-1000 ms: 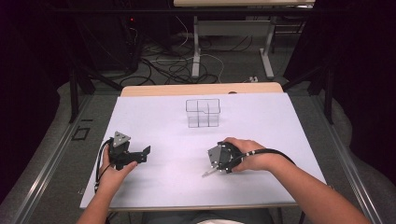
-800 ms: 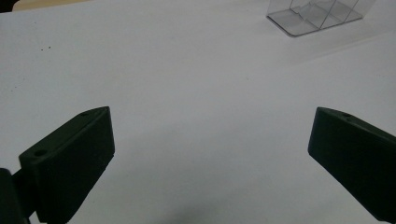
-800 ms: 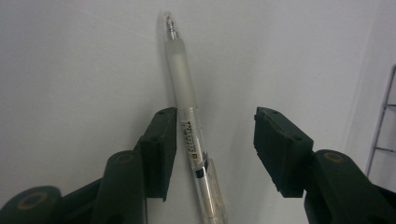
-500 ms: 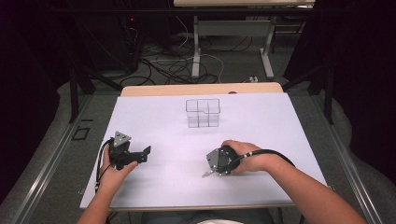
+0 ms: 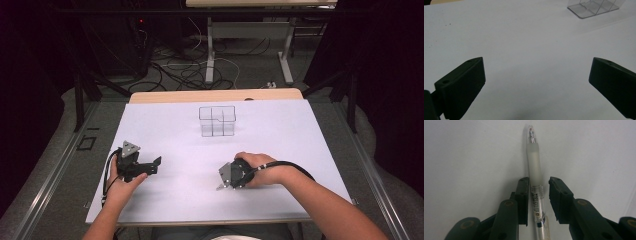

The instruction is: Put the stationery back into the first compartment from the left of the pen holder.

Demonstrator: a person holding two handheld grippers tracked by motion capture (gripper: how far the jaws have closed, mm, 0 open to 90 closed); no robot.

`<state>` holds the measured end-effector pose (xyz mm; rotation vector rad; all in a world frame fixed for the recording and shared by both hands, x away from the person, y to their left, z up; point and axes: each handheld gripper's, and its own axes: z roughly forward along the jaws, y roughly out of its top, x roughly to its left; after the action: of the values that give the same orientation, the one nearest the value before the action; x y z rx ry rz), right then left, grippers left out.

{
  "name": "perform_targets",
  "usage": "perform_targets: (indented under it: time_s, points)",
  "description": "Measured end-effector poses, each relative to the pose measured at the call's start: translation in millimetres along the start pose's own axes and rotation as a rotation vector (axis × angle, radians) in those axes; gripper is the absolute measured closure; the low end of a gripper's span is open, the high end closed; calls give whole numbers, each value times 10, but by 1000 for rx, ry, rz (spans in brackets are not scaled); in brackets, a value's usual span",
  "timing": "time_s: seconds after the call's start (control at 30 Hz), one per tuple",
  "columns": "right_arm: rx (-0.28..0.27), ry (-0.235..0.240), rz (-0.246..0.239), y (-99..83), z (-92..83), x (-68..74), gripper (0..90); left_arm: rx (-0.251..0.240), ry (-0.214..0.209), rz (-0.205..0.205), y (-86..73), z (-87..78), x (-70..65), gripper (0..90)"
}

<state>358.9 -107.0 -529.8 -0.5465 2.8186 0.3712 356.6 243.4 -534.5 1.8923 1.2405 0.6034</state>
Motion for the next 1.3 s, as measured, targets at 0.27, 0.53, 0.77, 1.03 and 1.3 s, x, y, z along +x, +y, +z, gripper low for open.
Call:
perform_targets:
  time_s: [0.27, 0.53, 0.77, 1.03, 1.3]
  points:
    - [-12, 30, -22, 5, 7, -12, 778, -6, 3, 0, -1, 12, -9, 6]
    - [-15, 24, -46, 6, 10, 0, 795, -5, 4, -2, -1, 7, -2, 6]
    - [-20, 25, -53, 7, 11, -4, 795, -4, 3, -2, 1, 6, -3, 6]
    - [-32, -7, -3, 30, -46, 0, 796, -4, 3, -1, 2, 5, -2, 6]
    - [-87, -45, 68, 53, -171, -85, 795, -2, 3, -2, 1, 6, -1, 6]
